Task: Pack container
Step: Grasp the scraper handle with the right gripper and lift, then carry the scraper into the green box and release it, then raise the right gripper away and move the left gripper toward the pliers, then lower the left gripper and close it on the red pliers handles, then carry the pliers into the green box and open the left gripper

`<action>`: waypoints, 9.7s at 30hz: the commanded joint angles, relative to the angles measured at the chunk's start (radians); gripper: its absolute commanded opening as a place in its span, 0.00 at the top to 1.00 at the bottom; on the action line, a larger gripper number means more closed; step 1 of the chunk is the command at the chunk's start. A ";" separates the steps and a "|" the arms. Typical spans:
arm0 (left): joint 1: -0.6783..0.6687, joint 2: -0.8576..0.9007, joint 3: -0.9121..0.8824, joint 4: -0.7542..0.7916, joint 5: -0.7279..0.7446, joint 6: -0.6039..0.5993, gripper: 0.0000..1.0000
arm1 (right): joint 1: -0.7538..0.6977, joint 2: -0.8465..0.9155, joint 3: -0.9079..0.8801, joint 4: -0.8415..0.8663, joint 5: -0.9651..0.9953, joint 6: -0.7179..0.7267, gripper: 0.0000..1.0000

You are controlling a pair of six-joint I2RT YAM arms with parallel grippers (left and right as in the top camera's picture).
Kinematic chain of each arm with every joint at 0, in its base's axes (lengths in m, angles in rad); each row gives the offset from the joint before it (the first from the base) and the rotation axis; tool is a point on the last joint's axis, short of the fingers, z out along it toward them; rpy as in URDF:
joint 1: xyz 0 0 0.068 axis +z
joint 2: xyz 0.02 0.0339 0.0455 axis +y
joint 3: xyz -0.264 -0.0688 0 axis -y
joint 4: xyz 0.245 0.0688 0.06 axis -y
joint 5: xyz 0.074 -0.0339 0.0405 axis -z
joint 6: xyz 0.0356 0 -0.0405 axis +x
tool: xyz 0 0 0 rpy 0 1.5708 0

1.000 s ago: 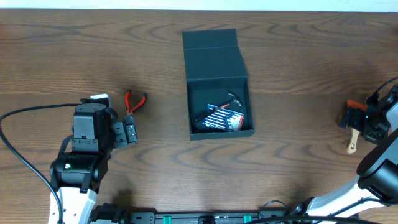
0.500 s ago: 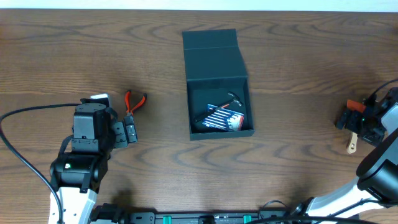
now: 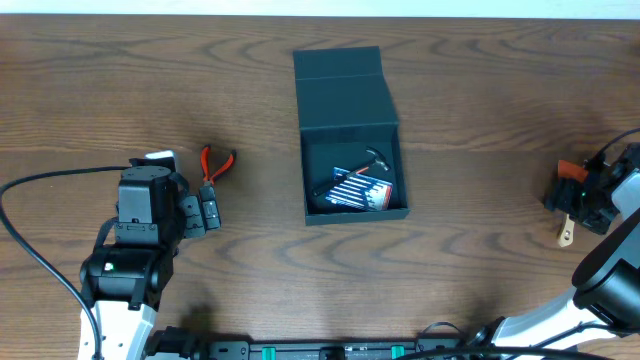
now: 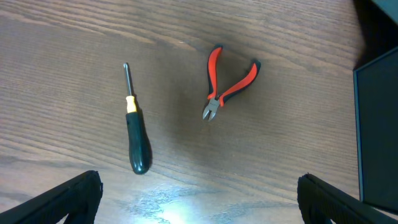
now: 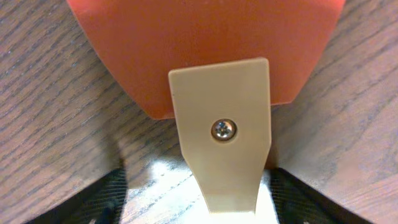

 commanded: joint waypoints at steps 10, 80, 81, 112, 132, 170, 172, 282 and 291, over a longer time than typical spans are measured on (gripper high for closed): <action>0.006 0.000 0.018 -0.009 -0.007 0.002 0.01 | -0.004 0.042 -0.046 -0.027 -0.042 0.014 0.47; 0.006 -0.042 0.019 -0.024 -0.008 0.001 0.01 | 1.081 -0.154 0.570 -0.565 -0.107 -0.692 0.99; 0.006 -0.043 0.019 -0.024 -0.008 0.001 0.01 | 1.080 -0.140 0.561 -0.574 -0.131 -0.711 0.99; 0.006 -0.044 0.019 -0.024 -0.008 0.001 0.01 | 1.118 0.194 0.497 -0.522 -0.206 -0.708 0.01; 0.006 0.152 0.511 -0.360 -0.007 0.077 0.02 | 1.016 0.094 1.089 -0.619 0.025 -0.074 0.01; 0.113 1.146 0.730 -0.144 0.101 0.339 0.02 | 0.439 0.038 0.855 -0.710 -0.002 0.134 0.01; 0.116 1.147 0.729 -0.138 0.101 0.335 0.01 | 0.439 0.038 0.816 -0.688 -0.002 0.134 0.01; -0.489 0.944 1.029 -0.351 0.227 0.901 0.94 | 0.439 0.038 0.705 -0.661 -0.011 0.138 0.01; -0.499 1.148 1.029 -0.306 0.229 0.908 0.94 | 0.439 0.038 0.705 -0.668 -0.014 0.138 0.01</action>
